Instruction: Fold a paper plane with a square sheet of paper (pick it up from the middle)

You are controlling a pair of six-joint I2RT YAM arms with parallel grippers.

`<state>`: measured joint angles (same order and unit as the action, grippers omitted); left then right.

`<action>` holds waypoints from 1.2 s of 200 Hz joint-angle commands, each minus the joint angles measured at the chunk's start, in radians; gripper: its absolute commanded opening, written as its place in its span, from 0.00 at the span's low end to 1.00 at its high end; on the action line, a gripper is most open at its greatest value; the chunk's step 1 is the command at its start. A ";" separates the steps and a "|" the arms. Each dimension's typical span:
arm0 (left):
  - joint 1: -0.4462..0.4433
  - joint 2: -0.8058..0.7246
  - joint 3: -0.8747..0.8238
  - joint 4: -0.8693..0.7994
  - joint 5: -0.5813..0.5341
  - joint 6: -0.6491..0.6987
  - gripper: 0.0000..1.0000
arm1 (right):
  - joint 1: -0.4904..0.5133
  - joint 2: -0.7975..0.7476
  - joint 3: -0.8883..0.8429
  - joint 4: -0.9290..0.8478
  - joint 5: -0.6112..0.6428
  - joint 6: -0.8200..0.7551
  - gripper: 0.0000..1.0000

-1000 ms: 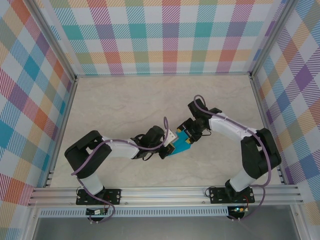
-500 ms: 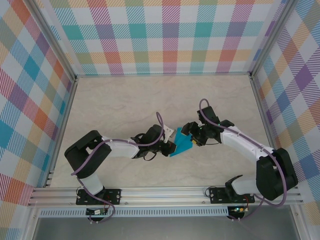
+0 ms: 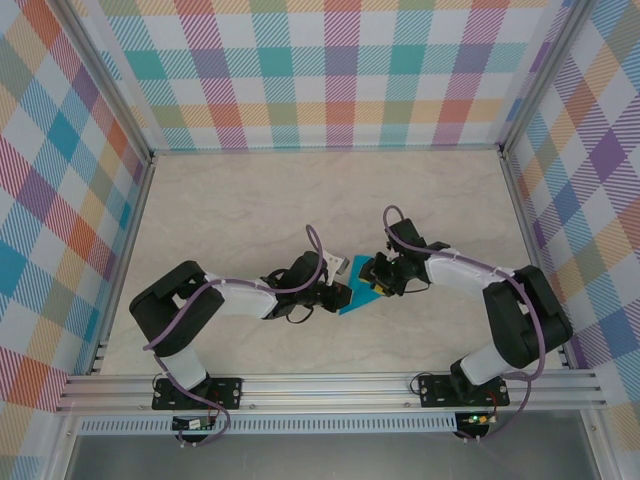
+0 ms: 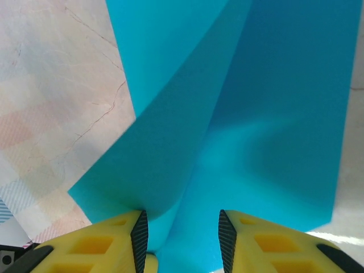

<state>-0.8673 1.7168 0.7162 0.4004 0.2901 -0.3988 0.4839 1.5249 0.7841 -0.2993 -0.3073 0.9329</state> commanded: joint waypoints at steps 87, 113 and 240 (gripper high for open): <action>0.049 0.046 0.016 0.022 0.135 -0.153 0.27 | -0.004 0.059 0.006 0.124 -0.052 -0.043 0.42; 0.055 0.024 0.008 0.004 0.128 -0.160 0.29 | -0.004 0.061 0.003 0.122 -0.049 -0.045 0.42; 0.058 -0.028 0.015 -0.111 0.146 -0.176 0.26 | -0.004 0.058 0.001 0.110 -0.048 -0.047 0.42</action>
<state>-0.8154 1.6672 0.7170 0.3046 0.4038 -0.5659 0.4839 1.5768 0.7872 -0.1951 -0.3424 0.9028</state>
